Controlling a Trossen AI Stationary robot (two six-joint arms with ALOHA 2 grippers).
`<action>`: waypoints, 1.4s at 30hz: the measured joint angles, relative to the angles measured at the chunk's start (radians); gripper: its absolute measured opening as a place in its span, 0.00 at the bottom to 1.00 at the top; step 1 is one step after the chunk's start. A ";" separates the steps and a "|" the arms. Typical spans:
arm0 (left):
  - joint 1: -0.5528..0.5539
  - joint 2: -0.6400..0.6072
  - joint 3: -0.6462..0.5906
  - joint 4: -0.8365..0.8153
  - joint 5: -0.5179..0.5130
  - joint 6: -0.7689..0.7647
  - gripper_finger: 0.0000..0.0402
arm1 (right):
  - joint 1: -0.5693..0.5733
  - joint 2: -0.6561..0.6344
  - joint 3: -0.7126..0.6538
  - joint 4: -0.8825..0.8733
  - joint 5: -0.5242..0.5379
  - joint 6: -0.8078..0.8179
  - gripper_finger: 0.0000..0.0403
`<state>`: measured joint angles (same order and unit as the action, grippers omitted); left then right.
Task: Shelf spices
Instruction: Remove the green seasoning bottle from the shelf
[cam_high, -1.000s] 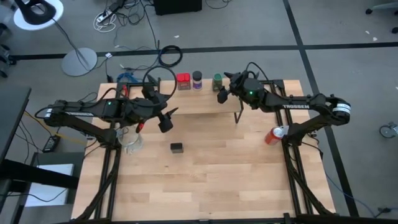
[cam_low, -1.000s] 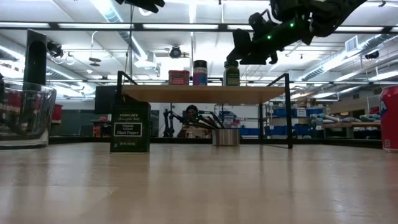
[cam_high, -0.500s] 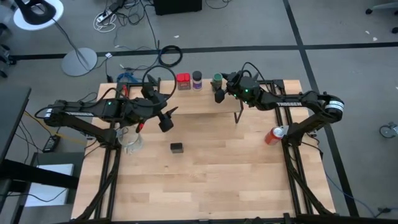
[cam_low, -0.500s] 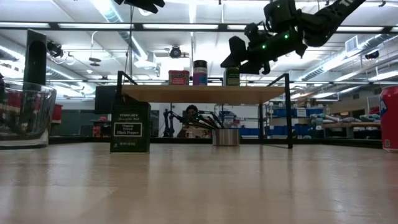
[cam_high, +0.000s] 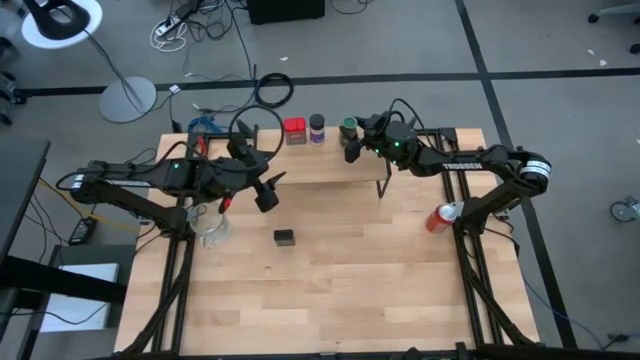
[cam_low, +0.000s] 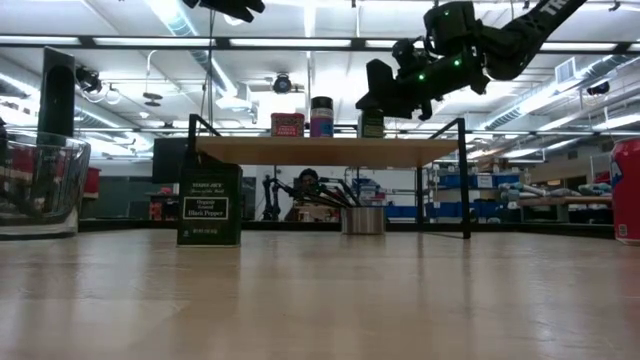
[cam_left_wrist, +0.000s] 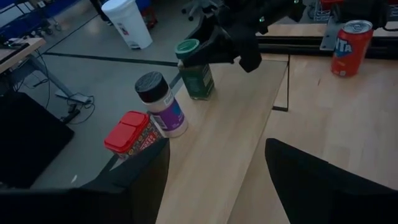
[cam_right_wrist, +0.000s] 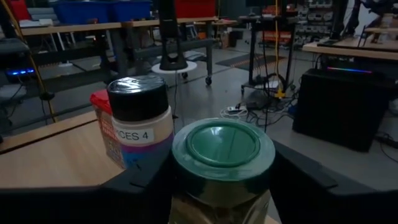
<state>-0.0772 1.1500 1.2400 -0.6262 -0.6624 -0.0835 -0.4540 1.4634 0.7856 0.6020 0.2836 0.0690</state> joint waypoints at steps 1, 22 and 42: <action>0.000 0.000 0.000 -0.004 0.000 -0.003 0.67 | 0.002 -0.002 0.000 -0.002 0.000 0.004 0.51; 0.000 0.000 0.000 -0.057 -0.030 -0.063 0.67 | 0.342 -0.346 -0.002 -0.304 0.263 -0.011 0.51; -0.024 0.000 0.000 -0.051 -0.033 -0.128 0.67 | 0.813 -0.045 -0.002 -0.474 0.667 0.509 0.51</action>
<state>-0.1009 1.1500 1.2400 -0.6777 -0.6953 -0.2116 0.3587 1.4185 0.7837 0.1279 0.9504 0.5777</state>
